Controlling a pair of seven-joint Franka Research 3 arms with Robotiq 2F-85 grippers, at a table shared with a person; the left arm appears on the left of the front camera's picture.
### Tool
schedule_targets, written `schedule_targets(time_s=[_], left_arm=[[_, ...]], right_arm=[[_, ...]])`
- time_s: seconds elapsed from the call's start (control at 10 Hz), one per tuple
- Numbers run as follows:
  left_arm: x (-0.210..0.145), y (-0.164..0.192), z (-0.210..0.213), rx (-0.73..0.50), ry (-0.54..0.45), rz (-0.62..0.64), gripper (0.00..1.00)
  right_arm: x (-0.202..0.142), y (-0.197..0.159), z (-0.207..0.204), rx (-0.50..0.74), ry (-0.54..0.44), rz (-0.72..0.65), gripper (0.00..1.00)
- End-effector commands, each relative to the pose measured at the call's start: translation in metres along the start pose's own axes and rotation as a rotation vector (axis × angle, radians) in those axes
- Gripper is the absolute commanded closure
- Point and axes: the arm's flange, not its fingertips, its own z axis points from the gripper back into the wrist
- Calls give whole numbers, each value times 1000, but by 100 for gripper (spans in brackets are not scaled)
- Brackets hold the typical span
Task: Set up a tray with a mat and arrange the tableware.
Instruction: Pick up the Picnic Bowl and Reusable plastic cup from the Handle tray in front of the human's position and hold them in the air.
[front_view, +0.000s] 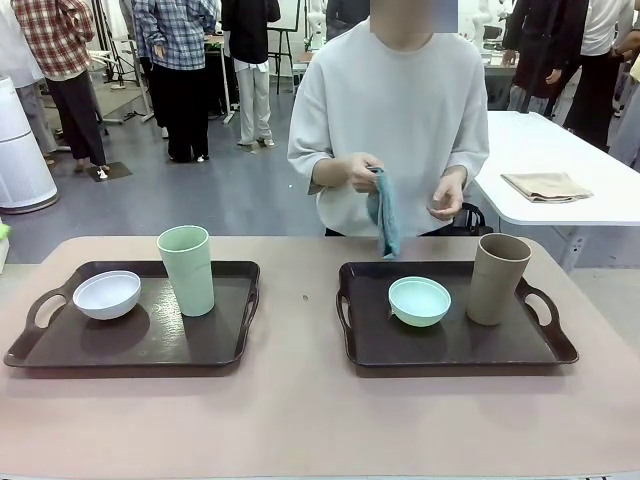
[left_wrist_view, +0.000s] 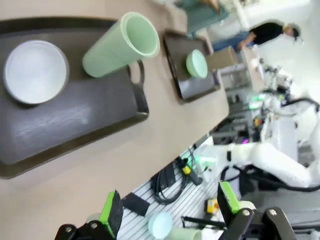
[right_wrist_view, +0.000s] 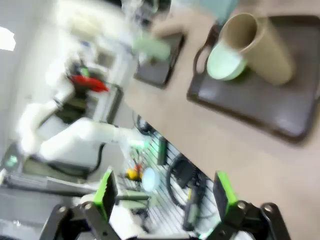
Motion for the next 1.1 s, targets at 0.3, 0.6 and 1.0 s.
schedule_targets(time_s=[0.3,0.6,1.0], left_arm=[[31,-135,-77,213,96,-114,0],[42,-175,-148,338,163,-109,0],[55,-210,-247,481,157,-93,0]], right_arm=[[62,-31,2,-226,213,602,0],[73,-33,-30,-420,90,716,0],[70,-48,-60,-583,158,776,0]])
